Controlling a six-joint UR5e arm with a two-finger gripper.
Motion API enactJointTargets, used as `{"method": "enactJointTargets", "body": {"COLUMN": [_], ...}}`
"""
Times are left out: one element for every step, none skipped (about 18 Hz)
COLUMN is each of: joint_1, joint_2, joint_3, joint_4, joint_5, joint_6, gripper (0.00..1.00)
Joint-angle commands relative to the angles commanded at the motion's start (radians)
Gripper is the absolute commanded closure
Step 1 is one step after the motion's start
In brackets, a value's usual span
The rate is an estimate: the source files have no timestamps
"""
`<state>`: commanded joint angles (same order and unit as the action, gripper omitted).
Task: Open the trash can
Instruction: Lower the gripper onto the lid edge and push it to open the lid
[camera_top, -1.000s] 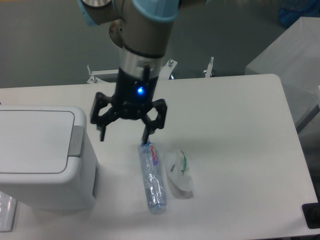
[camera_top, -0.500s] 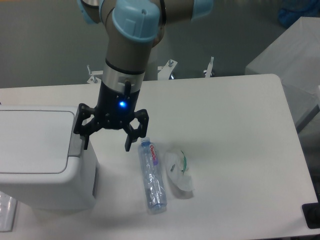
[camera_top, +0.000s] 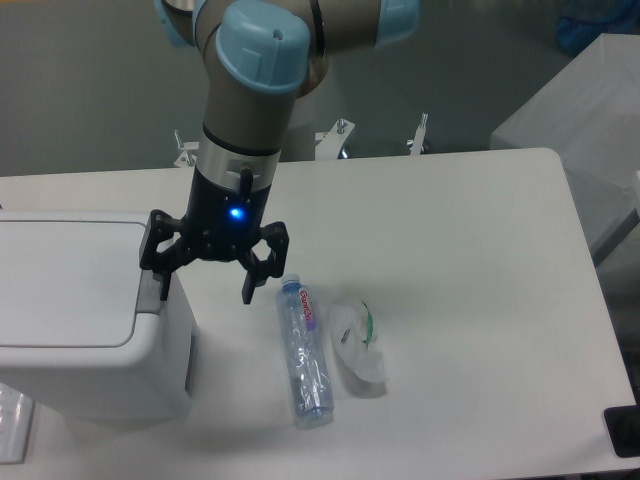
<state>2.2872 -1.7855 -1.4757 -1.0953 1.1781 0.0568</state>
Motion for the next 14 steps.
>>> {"method": "enactJointTargets", "body": {"joint_1": [0.0,-0.002,-0.002,-0.002,-0.002,-0.002,-0.002,-0.002,-0.002,-0.002,-0.002,-0.002,-0.002,-0.002], "joint_2": [0.0,-0.002,-0.002,-0.002,-0.002,0.0,0.0,-0.002,-0.002,0.0,0.0,0.0,-0.002,-0.002], "joint_3": [0.0,0.0,-0.003,-0.006,-0.008,-0.008,-0.009,-0.009,-0.012,-0.012,-0.012,-0.012,-0.012,-0.012], "joint_4": [0.0,0.0,0.002,0.002,0.002,0.002,0.003,0.005,0.008,0.012,0.012,0.012,0.014,0.014], "joint_5": [0.002,0.002,0.002,0.002,0.002,0.002,0.002,0.002,0.002,0.002,0.002,0.002,0.002,0.002], "joint_6": [0.0,0.0,-0.002,-0.002,-0.002,0.0,-0.002,-0.002,0.0,-0.002,-0.002,-0.002,0.0,0.0], "gripper": [0.0,0.0,0.0,0.0,0.0,0.0,0.0,0.0,0.0,0.0,0.0,0.0,0.0,0.0]}}
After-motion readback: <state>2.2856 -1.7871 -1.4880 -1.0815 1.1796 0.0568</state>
